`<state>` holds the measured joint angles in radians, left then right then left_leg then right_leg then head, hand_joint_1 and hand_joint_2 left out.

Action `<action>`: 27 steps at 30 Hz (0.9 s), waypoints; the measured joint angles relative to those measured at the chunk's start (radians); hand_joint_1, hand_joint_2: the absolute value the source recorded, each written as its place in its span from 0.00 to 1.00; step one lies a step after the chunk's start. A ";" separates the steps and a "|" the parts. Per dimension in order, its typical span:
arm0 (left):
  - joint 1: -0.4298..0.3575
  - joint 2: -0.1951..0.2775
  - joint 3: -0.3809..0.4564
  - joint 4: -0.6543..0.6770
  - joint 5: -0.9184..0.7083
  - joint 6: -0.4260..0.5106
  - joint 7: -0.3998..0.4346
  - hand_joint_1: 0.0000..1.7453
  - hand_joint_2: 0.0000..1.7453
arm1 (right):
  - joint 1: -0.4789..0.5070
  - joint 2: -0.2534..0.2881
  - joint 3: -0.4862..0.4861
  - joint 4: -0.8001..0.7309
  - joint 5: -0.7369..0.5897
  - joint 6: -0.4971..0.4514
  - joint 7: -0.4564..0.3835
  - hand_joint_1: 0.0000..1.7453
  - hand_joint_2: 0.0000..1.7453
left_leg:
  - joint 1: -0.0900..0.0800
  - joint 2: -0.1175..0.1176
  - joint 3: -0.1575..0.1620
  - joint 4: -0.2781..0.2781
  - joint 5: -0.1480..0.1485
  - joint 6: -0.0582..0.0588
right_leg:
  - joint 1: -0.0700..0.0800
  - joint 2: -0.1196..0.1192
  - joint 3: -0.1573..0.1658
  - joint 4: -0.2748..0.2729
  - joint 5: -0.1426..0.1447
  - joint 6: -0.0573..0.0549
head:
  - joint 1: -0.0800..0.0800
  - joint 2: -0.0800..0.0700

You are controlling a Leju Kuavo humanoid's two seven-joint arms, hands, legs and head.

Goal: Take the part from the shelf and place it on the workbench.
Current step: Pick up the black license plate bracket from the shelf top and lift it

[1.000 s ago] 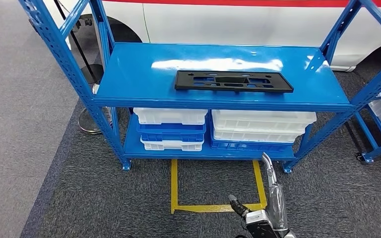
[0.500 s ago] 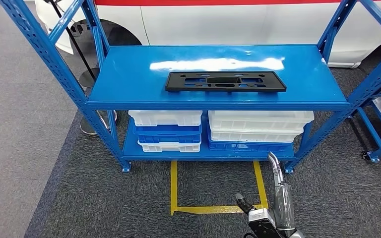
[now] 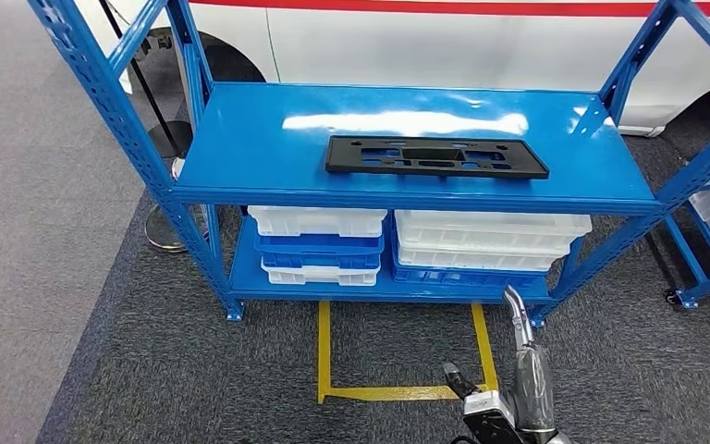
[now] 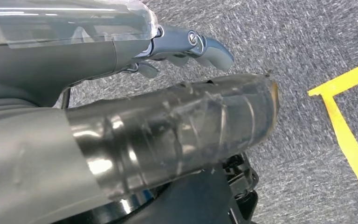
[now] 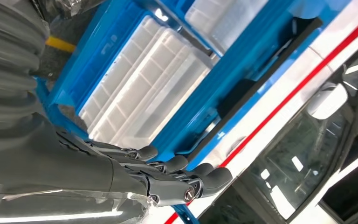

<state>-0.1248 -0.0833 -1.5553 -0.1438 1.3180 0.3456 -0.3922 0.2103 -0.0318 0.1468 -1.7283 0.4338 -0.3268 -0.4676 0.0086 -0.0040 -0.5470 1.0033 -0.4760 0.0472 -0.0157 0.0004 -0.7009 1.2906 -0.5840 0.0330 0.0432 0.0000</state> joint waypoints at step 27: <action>0.000 0.001 0.000 0.000 0.003 -0.007 -0.006 0.00 0.00 | 0.035 -0.020 -0.023 -0.034 0.072 -0.021 0.004 0.00 1.00 | -0.001 -0.002 0.007 -0.003 -0.002 0.003 | 0.003 0.001 0.112 -0.133 0.009 -0.007 | 0.001 0.000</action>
<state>-0.1247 -0.0820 -1.5553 -0.1434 1.3212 0.3390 -0.3978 0.2454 -0.0517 0.1234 -1.7619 0.5062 -0.3480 -0.4639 0.0074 -0.0063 -0.5403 1.0000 -0.4783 0.0502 -0.0126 0.0011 -0.5891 1.1575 -0.5755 0.0260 0.0439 0.0000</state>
